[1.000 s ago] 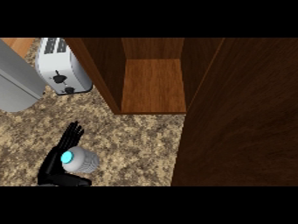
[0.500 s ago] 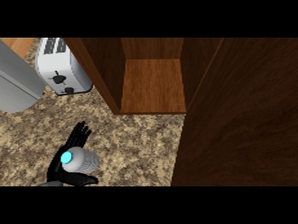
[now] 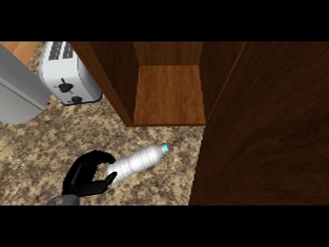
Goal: Pick up the bottled water, place it into the cabinet and close the cabinet
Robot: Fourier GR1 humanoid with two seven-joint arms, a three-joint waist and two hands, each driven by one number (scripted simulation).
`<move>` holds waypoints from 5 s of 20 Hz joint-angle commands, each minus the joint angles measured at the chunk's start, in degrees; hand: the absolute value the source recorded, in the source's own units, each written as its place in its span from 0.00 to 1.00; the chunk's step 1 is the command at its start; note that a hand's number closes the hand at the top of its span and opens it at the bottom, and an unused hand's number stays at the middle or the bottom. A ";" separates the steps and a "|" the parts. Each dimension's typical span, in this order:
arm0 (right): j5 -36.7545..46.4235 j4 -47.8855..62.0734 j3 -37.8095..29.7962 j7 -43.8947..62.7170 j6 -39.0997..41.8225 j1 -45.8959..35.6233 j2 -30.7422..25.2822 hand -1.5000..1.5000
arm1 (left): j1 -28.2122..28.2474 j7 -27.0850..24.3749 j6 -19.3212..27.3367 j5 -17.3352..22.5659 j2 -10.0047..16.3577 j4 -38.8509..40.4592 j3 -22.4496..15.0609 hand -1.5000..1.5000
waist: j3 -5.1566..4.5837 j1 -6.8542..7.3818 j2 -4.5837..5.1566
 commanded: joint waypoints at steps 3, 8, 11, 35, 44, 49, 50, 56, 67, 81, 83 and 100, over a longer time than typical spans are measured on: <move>-2.13 -4.96 -0.84 1.53 0.57 0.56 0.80 0.00 | -2.12 -8.34 5.06 -4.43 -2.24 -1.83 -3.12 1.00 | -0.20 0.26 0.14; -7.81 -7.65 -7.95 0.53 4.35 3.50 -1.66 0.00 | -6.61 -7.98 12.65 -1.41 -3.96 1.63 1.65 1.00 | -0.18 -0.26 0.23; -6.91 -6.70 -8.79 1.49 4.23 3.32 -1.16 0.00 | -11.72 -8.55 18.08 1.91 -5.30 5.45 1.32 1.00 | -0.24 -0.77 0.32; -23.16 4.30 -33.09 -8.27 16.77 5.52 -1.18 0.00 | -23.54 5.80 30.50 30.41 -5.33 -5.63 -21.91 1.00 | -0.14 -2.05 -0.02; -26.88 10.29 -36.94 -11.91 21.31 5.41 -2.33 0.00 | -26.87 9.99 40.44 34.58 -5.23 -10.22 -28.28 1.00 | -0.09 -4.63 0.15; -30.25 11.79 -39.23 -12.03 22.54 4.81 -3.38 0.00 | -28.72 11.34 47.02 34.35 -5.19 -10.16 -28.95 1.00 | -0.07 -5.07 0.41; -29.31 11.99 -38.19 -12.17 22.11 4.02 -2.88 0.00 | -29.55 13.11 48.18 34.31 -5.19 -11.40 -30.27 1.00 | -0.06 -4.81 0.40; -33.33 12.11 -41.99 -11.93 24.40 5.10 -5.41 0.00 | -29.81 14.46 54.93 32.41 -5.18 -10.97 -31.04 1.00 | -0.03 -5.57 0.24; -38.28 16.43 -44.55 -12.07 25.89 2.89 -7.33 0.00 | -30.66 16.55 62.25 32.47 -2.69 -7.83 -30.89 1.00 | -0.15 -6.21 1.43; -41.79 18.66 -47.43 -13.16 28.48 2.15 -9.03 0.00 | -33.02 13.64 61.54 37.48 -4.45 -3.42 -25.47 1.00 | -0.40 -7.49 2.50; -40.94 19.31 -47.66 -13.06 29.21 2.41 -9.67 0.00 | -35.09 11.10 59.32 37.67 -5.21 1.02 -23.83 1.00 | -0.36 -6.69 2.63; -42.34 21.38 -47.75 -13.63 30.77 1.72 -9.31 0.00 | -49.68 6.64 53.36 37.92 -3.56 21.03 -17.11 0.00 | -0.27 -7.52 3.63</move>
